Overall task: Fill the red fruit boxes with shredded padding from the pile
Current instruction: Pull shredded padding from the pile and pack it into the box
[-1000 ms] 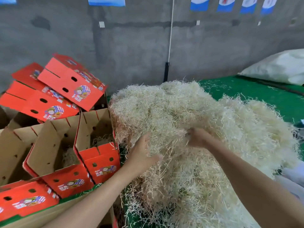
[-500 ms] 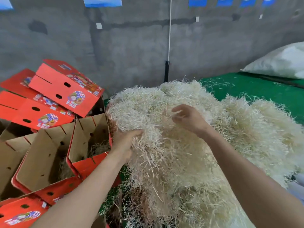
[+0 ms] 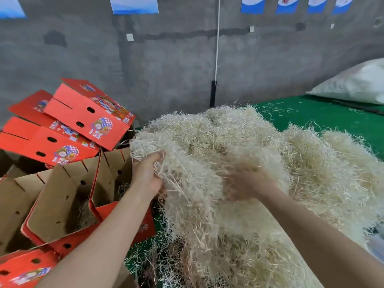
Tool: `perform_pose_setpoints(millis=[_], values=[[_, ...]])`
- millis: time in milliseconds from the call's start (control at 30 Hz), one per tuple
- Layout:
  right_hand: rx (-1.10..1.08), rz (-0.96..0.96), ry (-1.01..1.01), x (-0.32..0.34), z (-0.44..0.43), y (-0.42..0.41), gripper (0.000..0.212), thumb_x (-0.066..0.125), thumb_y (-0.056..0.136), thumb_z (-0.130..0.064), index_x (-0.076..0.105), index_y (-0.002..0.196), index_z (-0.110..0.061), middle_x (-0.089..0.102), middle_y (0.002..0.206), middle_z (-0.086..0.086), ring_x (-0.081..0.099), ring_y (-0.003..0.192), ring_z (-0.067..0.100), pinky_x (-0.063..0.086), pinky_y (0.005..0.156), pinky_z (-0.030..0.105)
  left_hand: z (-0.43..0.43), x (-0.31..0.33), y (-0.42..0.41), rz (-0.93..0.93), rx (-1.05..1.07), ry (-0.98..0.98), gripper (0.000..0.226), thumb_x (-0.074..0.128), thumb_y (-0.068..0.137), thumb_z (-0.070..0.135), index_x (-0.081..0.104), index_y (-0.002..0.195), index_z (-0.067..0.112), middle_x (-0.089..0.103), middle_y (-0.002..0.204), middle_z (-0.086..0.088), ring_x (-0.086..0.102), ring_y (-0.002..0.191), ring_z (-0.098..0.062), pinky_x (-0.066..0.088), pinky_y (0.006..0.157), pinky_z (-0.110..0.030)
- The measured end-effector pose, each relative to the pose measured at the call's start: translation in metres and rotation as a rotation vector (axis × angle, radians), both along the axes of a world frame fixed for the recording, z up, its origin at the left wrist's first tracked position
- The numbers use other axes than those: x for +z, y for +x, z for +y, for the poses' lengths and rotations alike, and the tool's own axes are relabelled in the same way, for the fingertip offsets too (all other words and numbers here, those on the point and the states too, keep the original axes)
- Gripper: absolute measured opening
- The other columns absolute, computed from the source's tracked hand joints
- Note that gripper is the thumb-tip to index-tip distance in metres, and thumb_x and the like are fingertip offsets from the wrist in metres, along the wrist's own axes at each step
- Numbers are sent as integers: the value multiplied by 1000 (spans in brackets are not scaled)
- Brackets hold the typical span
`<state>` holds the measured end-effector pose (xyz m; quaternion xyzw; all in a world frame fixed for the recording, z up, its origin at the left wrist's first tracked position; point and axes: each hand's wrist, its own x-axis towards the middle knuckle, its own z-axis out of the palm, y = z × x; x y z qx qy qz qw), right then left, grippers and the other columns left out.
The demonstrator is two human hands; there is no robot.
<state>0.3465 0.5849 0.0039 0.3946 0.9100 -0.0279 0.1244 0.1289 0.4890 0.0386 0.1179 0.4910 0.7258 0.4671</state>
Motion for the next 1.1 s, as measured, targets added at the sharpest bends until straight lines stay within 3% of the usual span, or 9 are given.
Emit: perform_pose_setpoints(millis=[67,167,267,367,467,600,767,1000,1100], values=[[-152,-105,-36,-4,9,18,54,39,92,-10,30,144,-23,45,138,1,49,121,25,45,97,42,-2,6,-10,-41,32,18,22,58,82,0,61,104,0,64,109,-18,68,78,-29,55,53,-38],[-207,-10,1,18,9,17,59,57,84,-7,41,137,-27,54,128,-5,52,117,20,38,103,48,-4,3,-14,-48,14,7,14,58,81,1,62,94,5,65,107,-17,69,72,-27,54,49,-35],[-201,275,169,56,-3,5,46,75,73,-23,57,114,-30,60,105,-7,57,89,11,48,92,39,-6,-1,-10,-33,-17,2,21,63,71,3,60,92,7,58,123,-17,62,101,-32,54,77,-48],[-176,552,292,74,-16,-13,62,77,69,-25,47,123,-29,46,123,3,55,80,11,49,68,22,-7,-2,-8,-40,-41,1,31,67,61,5,59,90,10,61,115,-14,60,104,-32,51,80,-48],[-123,468,-109,57,-28,-40,93,78,68,-26,24,143,-28,25,148,3,52,114,24,46,93,34,-9,2,-7,-50,-94,69,12,57,79,4,67,75,10,70,84,-11,66,82,-28,51,77,-46],[-228,692,-168,47,-13,-41,5,56,85,-8,59,83,-12,62,84,3,62,79,18,47,61,19,-11,6,-12,130,-130,74,18,60,82,5,72,70,10,72,74,-4,70,62,-18,53,50,-26],[-496,1389,-432,85,-6,-31,22,66,83,-13,49,95,-22,53,57,-2,46,39,4,34,38,20,-9,-14,-11,231,-72,-113,18,47,94,7,60,81,10,62,70,-7,60,58,-20,49,52,-29],[-345,1419,-802,96,-36,-50,16,65,83,-6,53,94,-4,58,75,11,57,64,17,53,62,25,-13,-13,24,396,-518,78,14,65,72,20,74,63,25,71,79,-1,62,75,-14,49,79,-36],[-64,1202,-874,96,-44,-48,8,60,85,-4,61,77,-6,59,70,5,56,65,15,48,61,23,-3,-13,41,340,-401,24,8,72,62,16,75,67,22,70,95,-11,61,94,-24,44,92,-45]])
